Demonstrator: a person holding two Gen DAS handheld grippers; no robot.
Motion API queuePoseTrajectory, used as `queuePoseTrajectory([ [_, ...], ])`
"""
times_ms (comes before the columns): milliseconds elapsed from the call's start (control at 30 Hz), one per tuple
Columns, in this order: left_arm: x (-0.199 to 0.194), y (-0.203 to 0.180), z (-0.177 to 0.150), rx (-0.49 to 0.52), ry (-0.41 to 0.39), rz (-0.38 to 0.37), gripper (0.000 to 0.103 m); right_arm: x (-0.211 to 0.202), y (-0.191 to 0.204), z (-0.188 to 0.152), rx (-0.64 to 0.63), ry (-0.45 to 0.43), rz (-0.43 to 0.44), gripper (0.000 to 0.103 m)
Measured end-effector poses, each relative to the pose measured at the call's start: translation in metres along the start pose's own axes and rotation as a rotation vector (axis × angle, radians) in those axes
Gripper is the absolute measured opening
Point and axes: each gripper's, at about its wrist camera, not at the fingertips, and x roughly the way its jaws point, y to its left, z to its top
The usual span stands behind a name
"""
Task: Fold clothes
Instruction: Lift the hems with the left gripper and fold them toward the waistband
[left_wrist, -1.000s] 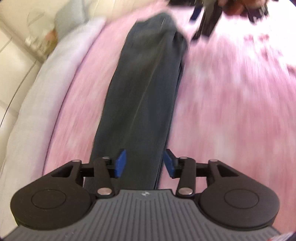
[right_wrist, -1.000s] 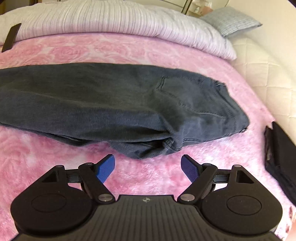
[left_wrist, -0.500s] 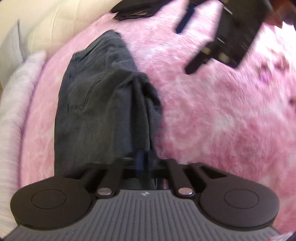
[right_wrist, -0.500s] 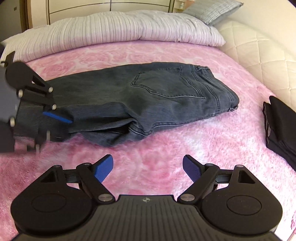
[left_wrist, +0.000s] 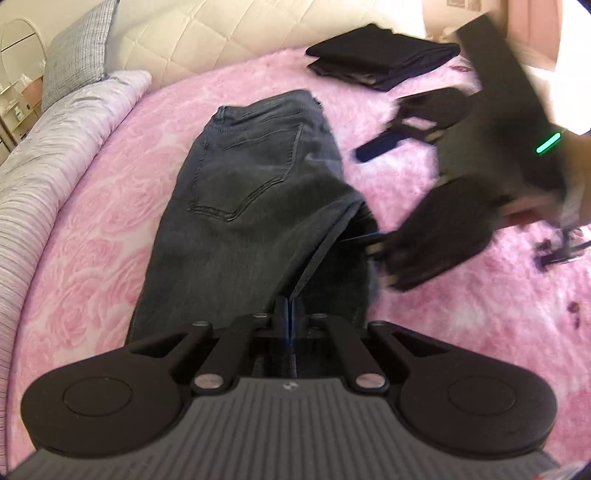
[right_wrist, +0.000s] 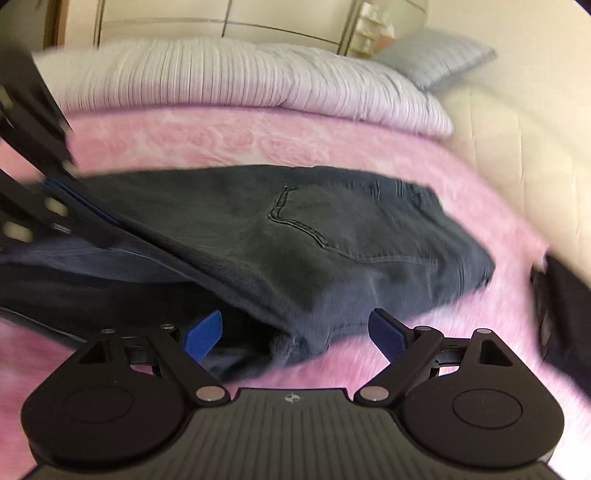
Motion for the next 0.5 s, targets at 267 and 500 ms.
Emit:
queuePoseTrajectory([
  [267, 0.013, -0.052, -0.018, 0.291, 0.015, 0.004, 0.0, -0.006, 0.001, -0.03, -0.21, -0.005, -0.229, 0.075],
  [500, 0.009, -0.057, -0.022, 0.325, 0.032, -0.059, 0.004, -0.013, 0.001, -0.032, -0.167, 0.052, -0.208, 0.075],
])
